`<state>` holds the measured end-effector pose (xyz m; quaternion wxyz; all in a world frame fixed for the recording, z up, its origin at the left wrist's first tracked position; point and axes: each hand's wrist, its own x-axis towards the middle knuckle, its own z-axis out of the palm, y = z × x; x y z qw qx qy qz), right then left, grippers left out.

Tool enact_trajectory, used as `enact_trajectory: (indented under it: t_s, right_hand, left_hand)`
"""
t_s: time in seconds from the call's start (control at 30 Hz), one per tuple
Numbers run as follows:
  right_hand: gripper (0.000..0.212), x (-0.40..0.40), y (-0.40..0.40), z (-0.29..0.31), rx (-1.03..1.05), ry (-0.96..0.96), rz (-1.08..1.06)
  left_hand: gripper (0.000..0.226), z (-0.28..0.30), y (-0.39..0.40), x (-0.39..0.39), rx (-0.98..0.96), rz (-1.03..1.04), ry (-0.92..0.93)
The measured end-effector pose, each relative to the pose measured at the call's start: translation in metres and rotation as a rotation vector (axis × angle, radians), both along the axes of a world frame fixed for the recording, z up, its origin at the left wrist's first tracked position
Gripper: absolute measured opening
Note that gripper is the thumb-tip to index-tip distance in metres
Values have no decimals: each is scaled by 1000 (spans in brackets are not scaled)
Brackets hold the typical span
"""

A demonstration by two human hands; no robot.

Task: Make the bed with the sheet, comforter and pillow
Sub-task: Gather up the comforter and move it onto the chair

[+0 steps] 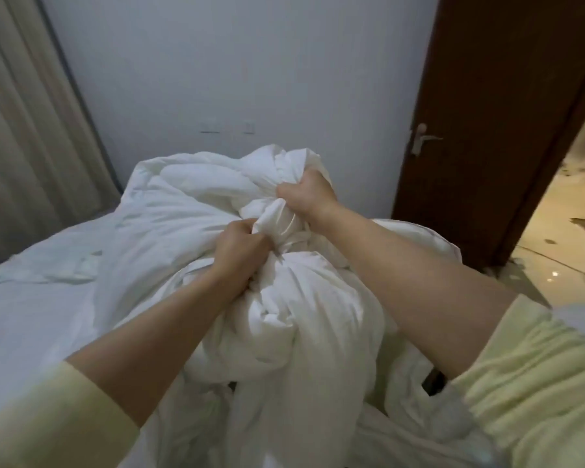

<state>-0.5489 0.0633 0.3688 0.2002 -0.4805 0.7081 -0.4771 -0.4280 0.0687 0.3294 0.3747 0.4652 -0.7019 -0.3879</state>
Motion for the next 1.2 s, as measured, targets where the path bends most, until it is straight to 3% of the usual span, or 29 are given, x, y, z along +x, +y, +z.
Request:
enact_trajectory:
  t_s: [0.13,0.23,0.37,0.63,0.67,0.7,0.77,0.87,0.97,1.03,1.1,1.17,1.2]
  right_hand:
    - [25,-98,97,52,-89,145,-205]
    - [18,-157,163,87,-105,246,-324]
    - [14,-239,263,128,-109,378,-517]
    - [2,-349,449,160,36,550,-939]
    - [16,-360,464,155,65,567,-985]
    - [30,-372,480,148,125,584,-1041]
    - [36,-394,505,119,214,569,-1104]
    - [44,-428,535,39,339,383,-1150]
    - [60,-452,557,-61,598,162,-1209]
    - [66,-459,561,-120,767,58,-1252]
    - [68,-458,553,-158,909,10,-1286]
    - [70,-454,536,-172,1003,-7,-1321]
    - [71,-453,527,-173,1027,-13,-1350]
  left_hand:
    - [27,36,71,-108,29,-224,174]
    - [15,64,125,-176,83,-381,309]
    - [27,98,208,-270,169,-614,417]
    - [28,125,366,-417,292,-992,439]
    - [30,120,379,-430,312,-1031,435]
    - [32,111,393,-446,344,-1081,422]
    - [29,81,413,-477,441,-1192,363]
    - [26,8,430,-526,510,-1301,132]
    - [19,-75,436,-557,396,-1350,-164]
    - [29,-122,434,-568,289,-1355,-315]
    - [27,-152,426,-572,200,-1419,-416]
    - [9,-164,416,-574,146,-1533,-493]
    - [15,-162,410,-574,108,-1583,-523]
